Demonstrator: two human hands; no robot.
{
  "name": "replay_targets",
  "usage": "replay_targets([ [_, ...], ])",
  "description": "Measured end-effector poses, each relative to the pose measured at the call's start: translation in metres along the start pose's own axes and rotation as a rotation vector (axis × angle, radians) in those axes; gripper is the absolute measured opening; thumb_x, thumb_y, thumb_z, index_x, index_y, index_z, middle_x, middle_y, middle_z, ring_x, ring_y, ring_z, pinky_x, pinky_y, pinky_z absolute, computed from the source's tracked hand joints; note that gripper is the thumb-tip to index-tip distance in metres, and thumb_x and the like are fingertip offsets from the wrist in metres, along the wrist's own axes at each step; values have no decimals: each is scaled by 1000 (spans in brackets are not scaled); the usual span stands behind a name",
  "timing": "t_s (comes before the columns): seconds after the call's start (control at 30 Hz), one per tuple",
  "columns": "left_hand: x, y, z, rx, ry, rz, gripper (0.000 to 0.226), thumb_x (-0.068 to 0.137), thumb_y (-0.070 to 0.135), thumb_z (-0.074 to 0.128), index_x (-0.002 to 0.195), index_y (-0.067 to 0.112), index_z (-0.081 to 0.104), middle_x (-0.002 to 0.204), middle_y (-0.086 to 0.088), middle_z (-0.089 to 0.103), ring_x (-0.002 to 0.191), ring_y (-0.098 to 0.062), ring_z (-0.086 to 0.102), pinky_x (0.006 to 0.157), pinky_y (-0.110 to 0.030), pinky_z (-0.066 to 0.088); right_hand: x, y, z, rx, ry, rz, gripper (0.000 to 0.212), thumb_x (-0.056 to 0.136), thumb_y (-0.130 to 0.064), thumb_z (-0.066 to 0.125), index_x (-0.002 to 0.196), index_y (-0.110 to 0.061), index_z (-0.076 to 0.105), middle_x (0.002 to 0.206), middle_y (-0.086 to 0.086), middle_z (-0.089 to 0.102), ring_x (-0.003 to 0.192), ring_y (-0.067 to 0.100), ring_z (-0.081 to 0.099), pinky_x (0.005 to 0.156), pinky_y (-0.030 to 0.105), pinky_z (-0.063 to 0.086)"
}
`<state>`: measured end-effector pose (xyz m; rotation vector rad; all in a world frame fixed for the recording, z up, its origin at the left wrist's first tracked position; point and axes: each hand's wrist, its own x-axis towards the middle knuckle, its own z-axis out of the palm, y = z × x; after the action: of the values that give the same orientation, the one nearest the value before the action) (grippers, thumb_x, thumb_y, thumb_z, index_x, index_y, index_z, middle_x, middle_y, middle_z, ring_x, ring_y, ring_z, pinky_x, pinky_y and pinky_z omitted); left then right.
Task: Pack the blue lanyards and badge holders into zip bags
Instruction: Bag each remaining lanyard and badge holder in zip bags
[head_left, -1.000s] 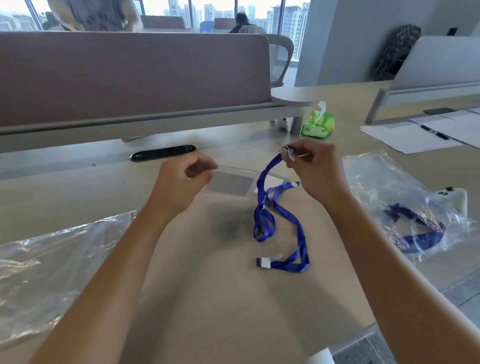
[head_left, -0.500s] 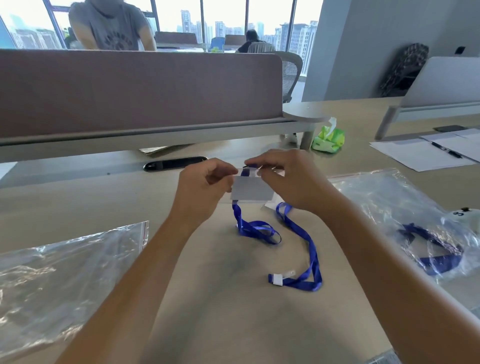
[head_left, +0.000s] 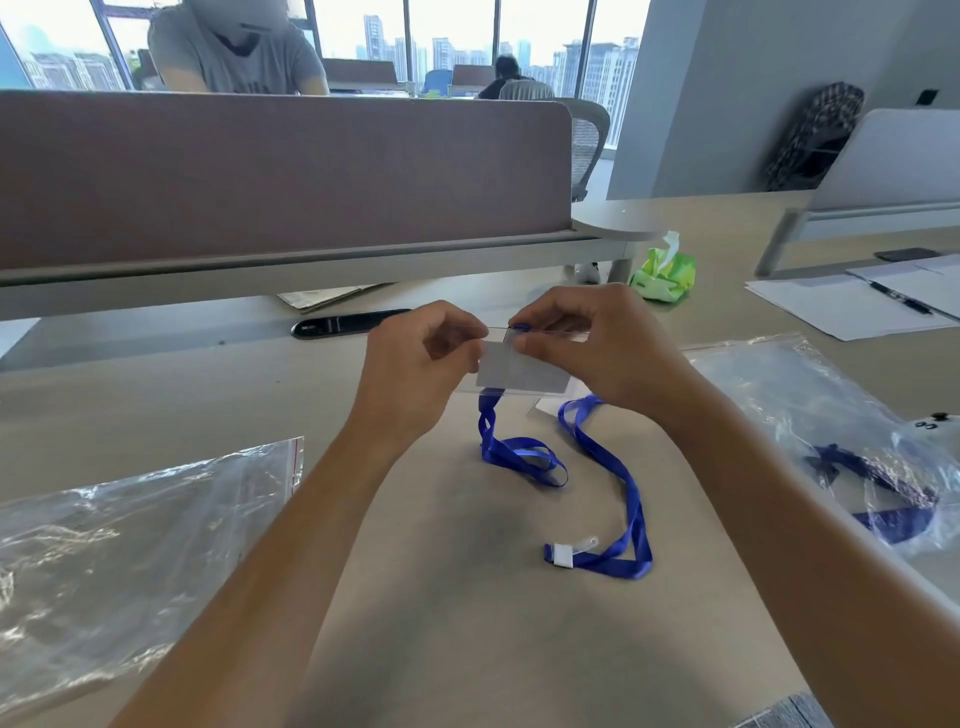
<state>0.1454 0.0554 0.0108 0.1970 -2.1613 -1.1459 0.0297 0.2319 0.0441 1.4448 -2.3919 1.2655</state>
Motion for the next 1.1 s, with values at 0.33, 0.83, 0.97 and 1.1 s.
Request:
replay_targets([
  [0.33,-1,8,-2,82,-28,34,18,86,13,78,103,18,73,89,6,72,79,-15,70,74,-29,60,3,-2,-3,-25,-22,18,18,85,-26,80,102,-22,81,90,-13,76,84,-3,68,77,9,51],
  [0.83,-1,4,4,177,-76,76,21,82,30,82,100,20,77,86,10,70,77,-5,63,69,-9,46,1,-10,-3,63,-36,10,17,84,-18,83,101,-20,83,86,-15,78,79,0,73,77,11,54],
  [0.97,-1,2,7,134,-73,47,19,83,26,82,100,17,78,84,9,70,73,-4,63,68,-9,45,0,-12,-3,59,-30,8,17,83,-19,84,100,-23,82,87,-14,78,81,3,74,79,13,56],
  [1.1,-1,0,9,112,-89,15,19,83,26,82,100,18,78,81,13,69,70,3,61,66,-4,43,-2,-12,-1,84,-9,34,17,83,-19,85,100,-22,83,87,-13,79,82,3,74,81,16,57],
])
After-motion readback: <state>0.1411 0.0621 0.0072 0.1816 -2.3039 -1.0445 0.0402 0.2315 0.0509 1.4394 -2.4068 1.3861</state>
